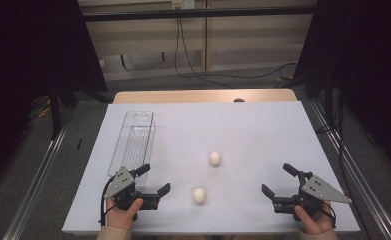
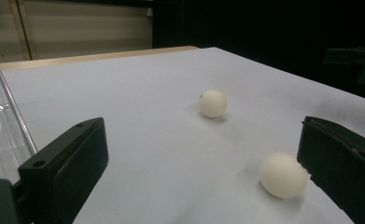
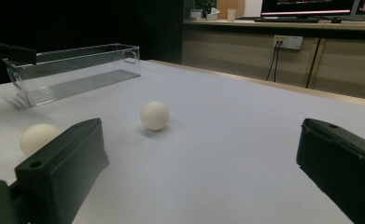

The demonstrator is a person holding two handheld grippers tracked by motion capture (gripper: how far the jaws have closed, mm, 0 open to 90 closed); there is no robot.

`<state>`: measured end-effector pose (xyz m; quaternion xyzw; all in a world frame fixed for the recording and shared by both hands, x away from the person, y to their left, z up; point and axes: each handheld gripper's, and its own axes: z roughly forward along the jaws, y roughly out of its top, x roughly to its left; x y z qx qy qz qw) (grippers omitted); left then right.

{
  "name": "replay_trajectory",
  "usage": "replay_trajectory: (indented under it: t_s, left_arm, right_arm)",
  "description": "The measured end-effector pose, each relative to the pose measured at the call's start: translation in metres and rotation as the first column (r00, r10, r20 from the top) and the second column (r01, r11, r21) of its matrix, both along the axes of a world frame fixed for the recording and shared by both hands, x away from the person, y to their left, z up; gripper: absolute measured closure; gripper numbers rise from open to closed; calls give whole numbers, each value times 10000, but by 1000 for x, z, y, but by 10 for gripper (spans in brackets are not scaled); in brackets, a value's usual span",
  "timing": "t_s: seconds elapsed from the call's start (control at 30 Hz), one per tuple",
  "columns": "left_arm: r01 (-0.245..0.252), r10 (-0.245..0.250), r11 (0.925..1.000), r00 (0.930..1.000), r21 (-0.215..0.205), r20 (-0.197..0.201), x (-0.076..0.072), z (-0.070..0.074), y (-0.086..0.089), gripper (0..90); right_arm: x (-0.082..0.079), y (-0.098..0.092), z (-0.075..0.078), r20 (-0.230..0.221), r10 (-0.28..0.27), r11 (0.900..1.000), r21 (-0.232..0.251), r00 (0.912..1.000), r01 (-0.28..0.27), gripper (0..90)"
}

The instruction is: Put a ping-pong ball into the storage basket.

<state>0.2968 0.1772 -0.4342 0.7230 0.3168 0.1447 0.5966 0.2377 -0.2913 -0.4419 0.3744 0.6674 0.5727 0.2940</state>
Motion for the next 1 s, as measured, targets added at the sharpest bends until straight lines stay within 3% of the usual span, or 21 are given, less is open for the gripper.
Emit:
replay_trajectory:
  t_s: [1.0]
  left_arm:
    - [476, -471, 9985, 9987, 265, -190, 1, -2, -15, 20]
  right_arm:
    - [0, 0, 0, 20, 35, 10000, -1, 10000, -35, 8]
